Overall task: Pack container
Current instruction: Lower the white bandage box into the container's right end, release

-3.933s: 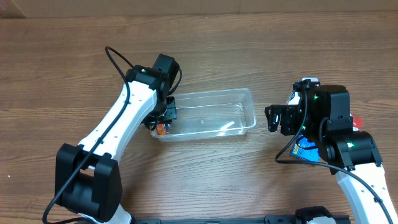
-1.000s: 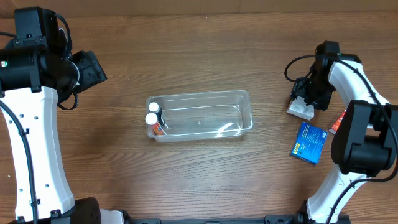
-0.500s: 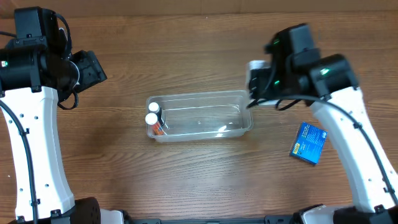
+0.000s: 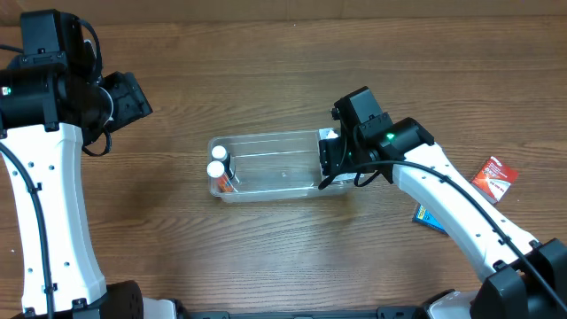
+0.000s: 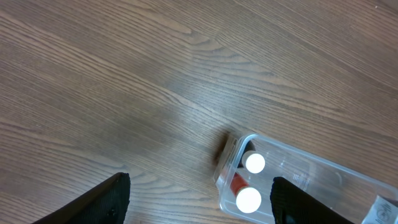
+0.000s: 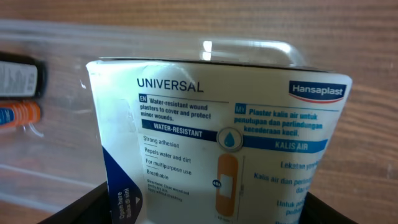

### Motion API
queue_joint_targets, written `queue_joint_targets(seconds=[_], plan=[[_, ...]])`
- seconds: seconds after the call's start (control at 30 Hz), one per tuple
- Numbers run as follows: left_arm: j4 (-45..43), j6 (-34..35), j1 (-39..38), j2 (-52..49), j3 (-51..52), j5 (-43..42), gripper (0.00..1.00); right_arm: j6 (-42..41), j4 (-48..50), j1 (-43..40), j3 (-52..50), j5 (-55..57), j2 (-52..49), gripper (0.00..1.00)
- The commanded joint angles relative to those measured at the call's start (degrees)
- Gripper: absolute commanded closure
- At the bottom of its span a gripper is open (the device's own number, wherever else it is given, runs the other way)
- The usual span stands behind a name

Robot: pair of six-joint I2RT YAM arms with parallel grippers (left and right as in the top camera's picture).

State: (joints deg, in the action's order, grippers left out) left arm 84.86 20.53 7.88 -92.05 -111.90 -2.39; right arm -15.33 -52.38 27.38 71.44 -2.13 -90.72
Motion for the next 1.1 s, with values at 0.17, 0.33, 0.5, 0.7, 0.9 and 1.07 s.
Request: queue_joint_targets(seconds=[0.17, 0.33, 0.5, 0.7, 0.9, 1.07], plan=[[-0.04, -1.31, -0.02, -0.31, -0.33, -0.15, 0.26, 0.55, 2.40, 0.04, -0.59, 0.33, 0.15, 0.27], [-0.04, -1.29, -0.02, -0.31, -0.33, -0.15, 0.26, 0.52, 2.23, 0.07, -0.98, 0.28, -0.31, 0.28], [-0.04, -1.31, -0.02, -0.31, -0.33, -0.15, 0.26, 0.48, 3.10, 0.07, -0.98, -1.03, -4.63, 0.28], [-0.07, -1.33, -0.02, -0.31, -0.33, 0.04, 0.26, 0.52, 3.48, 0.04, -0.98, -1.01, -8.33, 0.27], [-0.07, -1.31, -0.02, -0.31, -0.33, 0.02, 0.26, 0.52, 3.96, 0.04, -0.98, -0.98, -8.33, 0.11], [-0.07, -1.33, -0.02, -0.31, -0.33, 0.02, 0.26, 0.50, 4.61, 0.04, -0.76, -0.96, -8.31, 0.01]])
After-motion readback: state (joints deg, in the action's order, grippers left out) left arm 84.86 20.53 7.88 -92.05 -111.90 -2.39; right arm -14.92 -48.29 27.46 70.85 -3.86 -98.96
